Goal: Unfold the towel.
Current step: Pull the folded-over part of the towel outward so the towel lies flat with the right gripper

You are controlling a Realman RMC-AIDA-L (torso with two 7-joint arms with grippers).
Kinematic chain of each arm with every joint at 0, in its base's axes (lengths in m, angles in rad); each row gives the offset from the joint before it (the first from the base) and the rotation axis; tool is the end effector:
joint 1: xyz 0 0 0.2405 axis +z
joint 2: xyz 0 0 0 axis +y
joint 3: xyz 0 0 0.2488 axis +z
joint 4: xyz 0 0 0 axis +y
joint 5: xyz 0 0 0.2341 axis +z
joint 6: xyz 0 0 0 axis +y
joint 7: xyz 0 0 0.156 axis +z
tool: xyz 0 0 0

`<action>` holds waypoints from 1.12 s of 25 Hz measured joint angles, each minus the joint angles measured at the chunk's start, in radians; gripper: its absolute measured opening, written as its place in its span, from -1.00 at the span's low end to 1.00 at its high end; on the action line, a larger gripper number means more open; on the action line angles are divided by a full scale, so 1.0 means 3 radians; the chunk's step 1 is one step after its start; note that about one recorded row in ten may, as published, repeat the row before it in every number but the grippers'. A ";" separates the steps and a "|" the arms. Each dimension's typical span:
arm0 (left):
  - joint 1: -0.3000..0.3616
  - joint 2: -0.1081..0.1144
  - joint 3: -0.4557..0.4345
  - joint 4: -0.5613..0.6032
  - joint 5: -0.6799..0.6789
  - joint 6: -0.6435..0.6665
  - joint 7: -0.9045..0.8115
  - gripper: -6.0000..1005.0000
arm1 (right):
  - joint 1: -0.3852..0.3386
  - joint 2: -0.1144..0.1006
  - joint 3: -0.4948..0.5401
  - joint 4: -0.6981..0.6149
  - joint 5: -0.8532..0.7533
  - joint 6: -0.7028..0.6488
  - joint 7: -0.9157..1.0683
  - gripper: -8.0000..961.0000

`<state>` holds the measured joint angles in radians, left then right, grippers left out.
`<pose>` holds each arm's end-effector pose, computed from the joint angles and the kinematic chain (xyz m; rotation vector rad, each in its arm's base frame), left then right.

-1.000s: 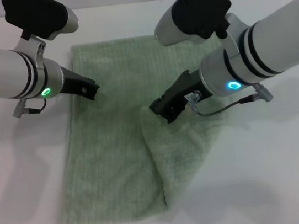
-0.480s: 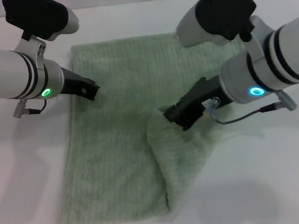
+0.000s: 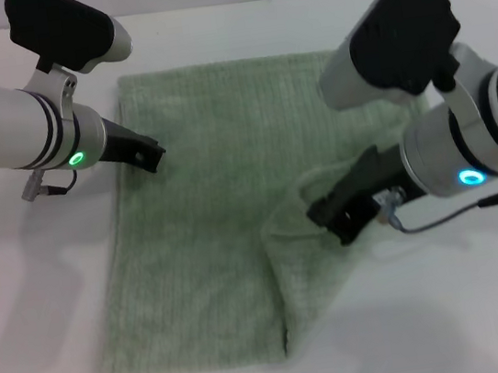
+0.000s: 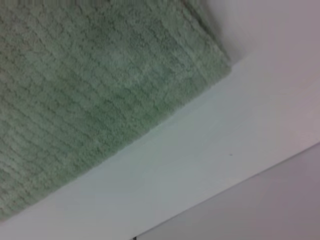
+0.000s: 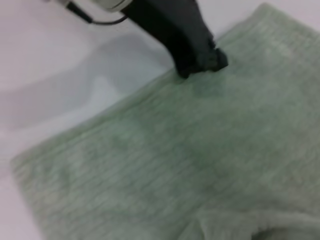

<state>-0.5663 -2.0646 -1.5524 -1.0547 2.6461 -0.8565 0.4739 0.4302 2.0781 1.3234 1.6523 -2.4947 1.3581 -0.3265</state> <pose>-0.2221 0.4259 -0.0521 -2.2986 -0.8017 0.2799 0.1053 0.3180 -0.0657 -2.6957 0.7523 -0.2790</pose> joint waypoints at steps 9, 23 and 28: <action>-0.0029 0.0005 -0.0002 0.0096 0.0000 -0.0003 0.0001 -0.99 | -0.0154 0.0001 -0.0225 0.0283 -0.0194 0.0218 0.0068 -0.98; -0.0030 0.0006 -0.0021 0.0030 0.0004 -0.0086 0.0004 -0.99 | -0.0291 -0.0001 -0.0393 0.0565 -0.0622 0.0731 0.0131 -0.98; -0.0039 0.0010 -0.0020 0.0001 0.0024 -0.0112 0.0005 -0.99 | -0.0309 -0.0008 -0.0442 0.0522 -0.0717 0.0772 0.0132 -0.98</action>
<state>-0.5780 -2.0617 -1.5583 -1.0544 2.6535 -0.8900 0.4755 0.3375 2.0758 1.1909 1.8088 -2.7097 1.5898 -0.2869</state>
